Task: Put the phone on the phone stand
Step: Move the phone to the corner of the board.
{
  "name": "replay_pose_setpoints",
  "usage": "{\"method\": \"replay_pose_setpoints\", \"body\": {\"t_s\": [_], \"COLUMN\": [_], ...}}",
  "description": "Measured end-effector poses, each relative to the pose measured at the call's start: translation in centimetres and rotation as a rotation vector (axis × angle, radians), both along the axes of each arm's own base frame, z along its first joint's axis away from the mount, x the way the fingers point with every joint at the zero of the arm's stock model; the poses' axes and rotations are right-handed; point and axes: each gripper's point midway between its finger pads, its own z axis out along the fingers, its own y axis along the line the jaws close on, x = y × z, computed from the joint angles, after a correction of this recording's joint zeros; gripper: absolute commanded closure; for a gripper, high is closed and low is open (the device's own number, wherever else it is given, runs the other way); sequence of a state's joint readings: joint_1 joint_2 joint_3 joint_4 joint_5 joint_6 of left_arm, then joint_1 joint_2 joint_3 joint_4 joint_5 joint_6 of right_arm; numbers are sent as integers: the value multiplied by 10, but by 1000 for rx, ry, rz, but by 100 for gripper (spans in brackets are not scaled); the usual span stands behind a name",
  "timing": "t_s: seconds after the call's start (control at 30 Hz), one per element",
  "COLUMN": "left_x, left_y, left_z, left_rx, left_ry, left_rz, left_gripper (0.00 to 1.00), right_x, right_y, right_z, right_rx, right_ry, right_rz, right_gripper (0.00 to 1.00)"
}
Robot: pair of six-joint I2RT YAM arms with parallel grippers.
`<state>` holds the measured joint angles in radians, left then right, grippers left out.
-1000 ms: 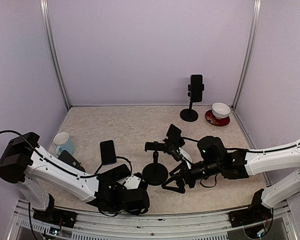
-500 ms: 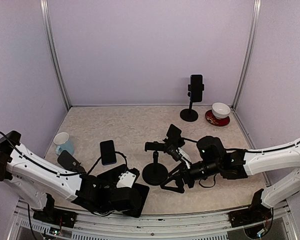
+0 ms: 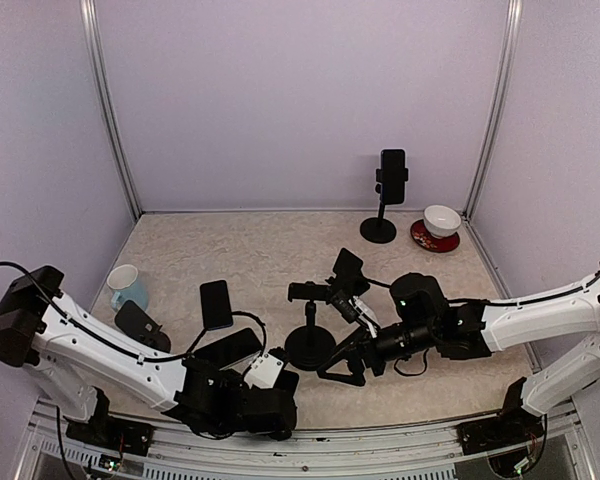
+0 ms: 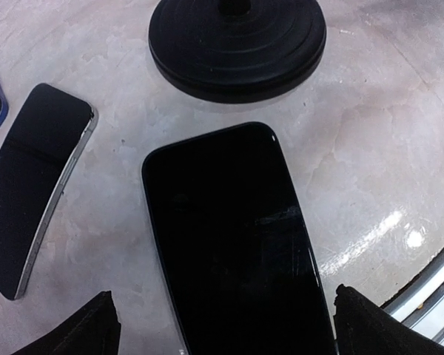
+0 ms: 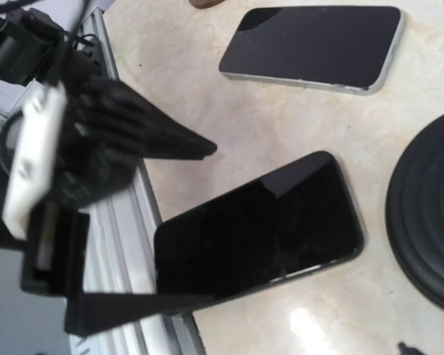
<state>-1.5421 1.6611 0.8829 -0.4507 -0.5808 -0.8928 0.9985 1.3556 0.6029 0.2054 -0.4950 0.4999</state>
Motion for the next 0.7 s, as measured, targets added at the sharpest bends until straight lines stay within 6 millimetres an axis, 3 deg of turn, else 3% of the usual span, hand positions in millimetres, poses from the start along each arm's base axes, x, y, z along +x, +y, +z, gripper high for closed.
{"method": "replay_pose_setpoints", "body": {"t_s": [0.3,0.7], "left_x": [-20,-32], "left_y": [2,1], "left_z": [-23,-28], "left_rx": [87,82], "left_ry": [67,133], "left_rz": [14,30], "left_gripper": [1,4], "right_x": [0,1], "right_y": [0,0], "right_z": [0,-1], "right_rx": [-1,-3], "right_ry": [-1,-8], "right_rz": [0,2], "right_gripper": [0,0]}}
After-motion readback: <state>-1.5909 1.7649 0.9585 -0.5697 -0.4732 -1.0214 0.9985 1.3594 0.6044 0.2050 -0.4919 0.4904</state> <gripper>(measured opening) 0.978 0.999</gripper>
